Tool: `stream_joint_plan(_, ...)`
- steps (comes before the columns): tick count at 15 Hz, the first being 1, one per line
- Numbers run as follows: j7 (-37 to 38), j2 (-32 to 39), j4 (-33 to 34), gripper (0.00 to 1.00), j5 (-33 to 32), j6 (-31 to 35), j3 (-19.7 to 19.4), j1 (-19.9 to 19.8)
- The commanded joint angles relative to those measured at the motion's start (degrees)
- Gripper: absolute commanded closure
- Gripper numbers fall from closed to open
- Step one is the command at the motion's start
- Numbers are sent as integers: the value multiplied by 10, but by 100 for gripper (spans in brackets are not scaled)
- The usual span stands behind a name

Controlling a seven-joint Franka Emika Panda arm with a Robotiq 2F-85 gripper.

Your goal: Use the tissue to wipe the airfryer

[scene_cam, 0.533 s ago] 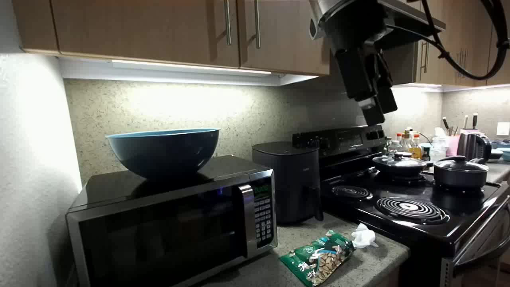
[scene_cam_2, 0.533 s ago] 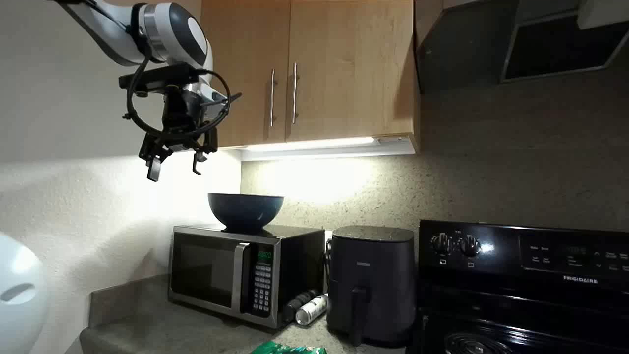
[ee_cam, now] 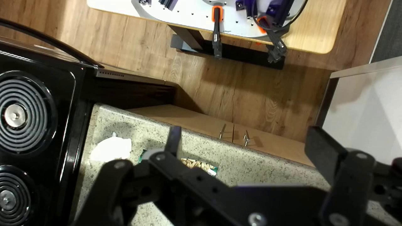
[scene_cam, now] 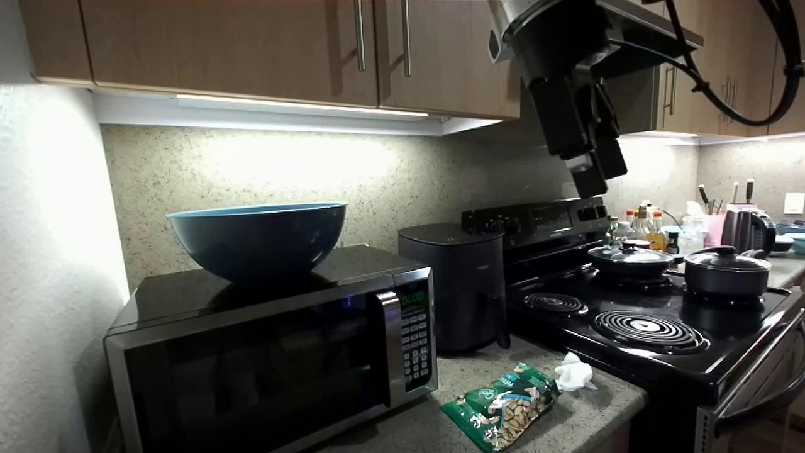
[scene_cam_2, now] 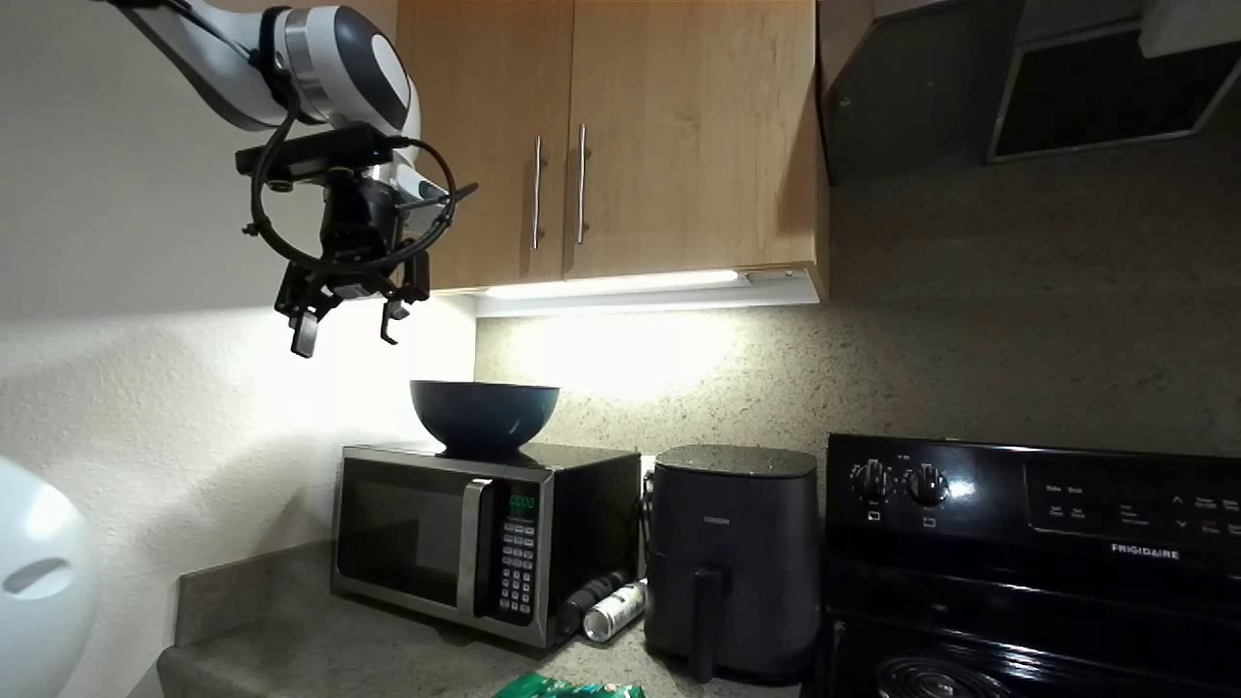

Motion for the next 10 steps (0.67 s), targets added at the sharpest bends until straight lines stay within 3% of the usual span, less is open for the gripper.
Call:
stream_joint_plan(1, 7, 10, -10, 0, -8, 15, -27, -1)
stream_joint_plan(7, 74, 14, -70, 0, 9, 94, -103, -59)
stream_joint_plan(10, 52, 21, -60, 0, 11, 75, -114, -59)
